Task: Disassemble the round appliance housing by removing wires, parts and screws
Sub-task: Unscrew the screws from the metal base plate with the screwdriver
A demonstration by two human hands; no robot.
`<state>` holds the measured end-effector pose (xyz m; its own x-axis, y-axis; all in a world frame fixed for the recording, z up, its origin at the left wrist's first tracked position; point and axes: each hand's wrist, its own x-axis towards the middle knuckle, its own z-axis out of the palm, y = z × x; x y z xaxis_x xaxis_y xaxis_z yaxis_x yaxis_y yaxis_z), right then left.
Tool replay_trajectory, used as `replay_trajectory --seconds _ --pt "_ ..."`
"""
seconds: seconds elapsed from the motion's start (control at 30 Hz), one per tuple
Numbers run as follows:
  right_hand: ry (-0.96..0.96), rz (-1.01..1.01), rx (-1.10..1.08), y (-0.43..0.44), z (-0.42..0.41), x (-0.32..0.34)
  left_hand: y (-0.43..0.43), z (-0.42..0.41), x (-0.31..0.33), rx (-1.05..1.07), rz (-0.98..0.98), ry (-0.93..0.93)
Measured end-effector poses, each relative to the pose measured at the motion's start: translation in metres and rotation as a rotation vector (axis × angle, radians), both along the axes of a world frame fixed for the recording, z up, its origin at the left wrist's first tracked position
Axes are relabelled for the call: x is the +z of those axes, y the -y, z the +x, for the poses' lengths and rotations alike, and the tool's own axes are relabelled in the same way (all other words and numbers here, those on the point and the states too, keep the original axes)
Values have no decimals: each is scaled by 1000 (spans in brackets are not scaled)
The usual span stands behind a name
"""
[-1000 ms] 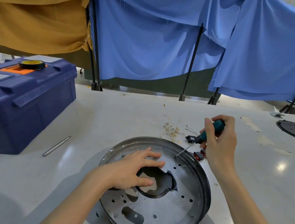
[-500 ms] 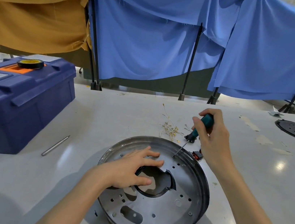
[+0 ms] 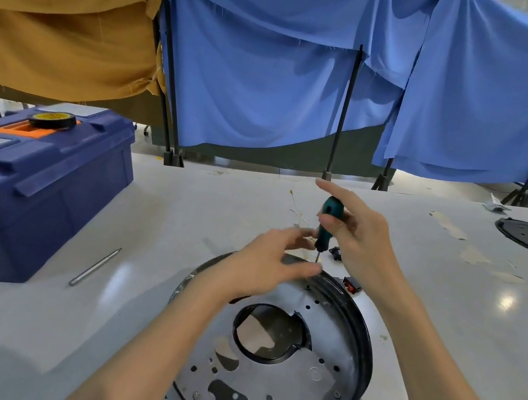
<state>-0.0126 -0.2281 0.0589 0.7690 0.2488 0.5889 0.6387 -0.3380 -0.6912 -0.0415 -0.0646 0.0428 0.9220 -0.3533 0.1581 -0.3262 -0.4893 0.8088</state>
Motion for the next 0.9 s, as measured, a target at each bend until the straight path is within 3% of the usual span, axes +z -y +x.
replay_trajectory --seconds 0.13,0.2,0.37,0.57,0.73,0.83,0.9 --pt "-84 116 97 2 1 5 25 14 4 92 -337 -69" --pt "-110 120 130 6 4 8 32 17 2 97 -412 -106" --pt "-83 26 83 10 12 10 38 19 -8 156 -437 -70" --pt "-68 233 72 8 8 8 42 21 -19 182 -487 -31" --pt "-177 103 193 12 16 24 35 21 -21 105 -454 -33" --pt "-114 -69 116 9 20 29 34 21 -20 133 -471 -64" --pt "-70 -59 68 5 20 27 33 21 -19 162 -482 -66"
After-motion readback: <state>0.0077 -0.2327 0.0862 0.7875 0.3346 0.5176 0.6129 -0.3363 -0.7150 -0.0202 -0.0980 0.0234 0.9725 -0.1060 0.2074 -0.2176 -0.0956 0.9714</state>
